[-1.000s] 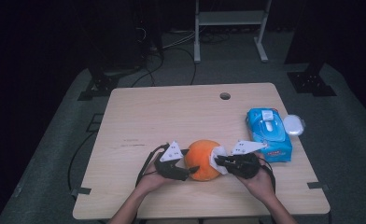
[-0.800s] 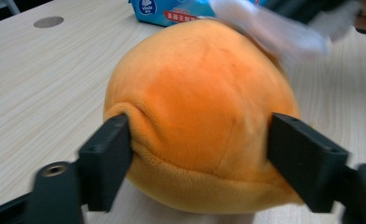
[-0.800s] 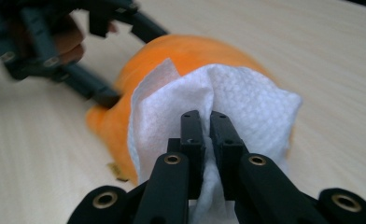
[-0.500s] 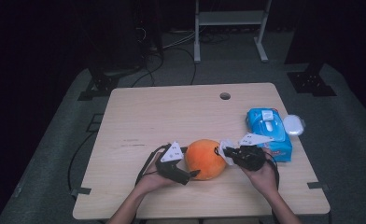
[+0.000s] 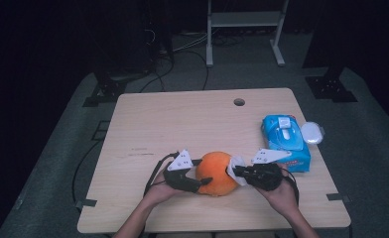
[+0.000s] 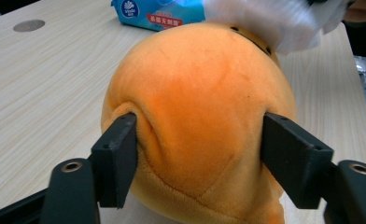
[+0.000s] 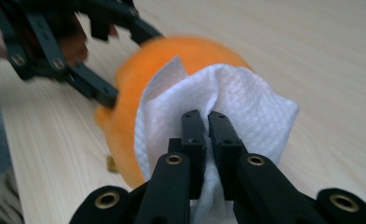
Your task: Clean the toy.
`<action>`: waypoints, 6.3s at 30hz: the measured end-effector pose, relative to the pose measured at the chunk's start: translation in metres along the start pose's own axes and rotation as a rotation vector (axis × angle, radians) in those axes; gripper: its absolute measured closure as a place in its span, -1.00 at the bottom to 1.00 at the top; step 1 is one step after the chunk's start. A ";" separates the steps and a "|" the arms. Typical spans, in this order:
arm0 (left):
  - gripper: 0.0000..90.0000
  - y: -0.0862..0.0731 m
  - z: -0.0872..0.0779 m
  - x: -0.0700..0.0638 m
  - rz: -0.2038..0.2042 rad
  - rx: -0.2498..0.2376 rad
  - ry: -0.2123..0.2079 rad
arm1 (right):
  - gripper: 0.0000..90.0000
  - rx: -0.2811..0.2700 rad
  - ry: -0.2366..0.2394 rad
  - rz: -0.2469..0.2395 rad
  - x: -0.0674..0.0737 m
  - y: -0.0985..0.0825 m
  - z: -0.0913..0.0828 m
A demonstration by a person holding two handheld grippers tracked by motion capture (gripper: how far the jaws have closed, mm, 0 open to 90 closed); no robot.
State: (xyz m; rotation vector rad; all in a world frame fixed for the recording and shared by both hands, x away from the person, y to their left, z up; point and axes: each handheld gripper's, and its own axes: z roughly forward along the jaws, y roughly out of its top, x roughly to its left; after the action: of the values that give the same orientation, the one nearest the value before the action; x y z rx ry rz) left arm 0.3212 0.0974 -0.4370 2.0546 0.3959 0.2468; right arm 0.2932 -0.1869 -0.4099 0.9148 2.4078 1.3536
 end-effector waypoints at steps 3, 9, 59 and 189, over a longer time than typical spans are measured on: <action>-0.37 0.002 0.002 -0.004 0.028 -0.002 0.007 | 0.89 -0.014 -0.016 -0.038 0.007 0.004 0.001; -0.68 0.003 0.004 -0.001 -0.002 -0.019 0.044 | 0.89 0.046 -0.061 -0.051 -0.003 -0.005 0.006; -0.24 0.013 0.013 -0.036 0.154 0.004 0.015 | 0.87 -0.044 -0.084 -0.122 0.007 0.012 0.003; -0.31 0.010 0.011 -0.004 0.053 -0.033 0.073 | 0.84 0.051 -0.025 -0.099 0.006 -0.008 0.014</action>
State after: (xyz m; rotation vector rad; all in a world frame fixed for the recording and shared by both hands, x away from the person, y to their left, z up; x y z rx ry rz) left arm 0.3232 0.0821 -0.4339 2.0293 0.3800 0.3586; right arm 0.2923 -0.1767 -0.4235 0.8074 2.4444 1.2443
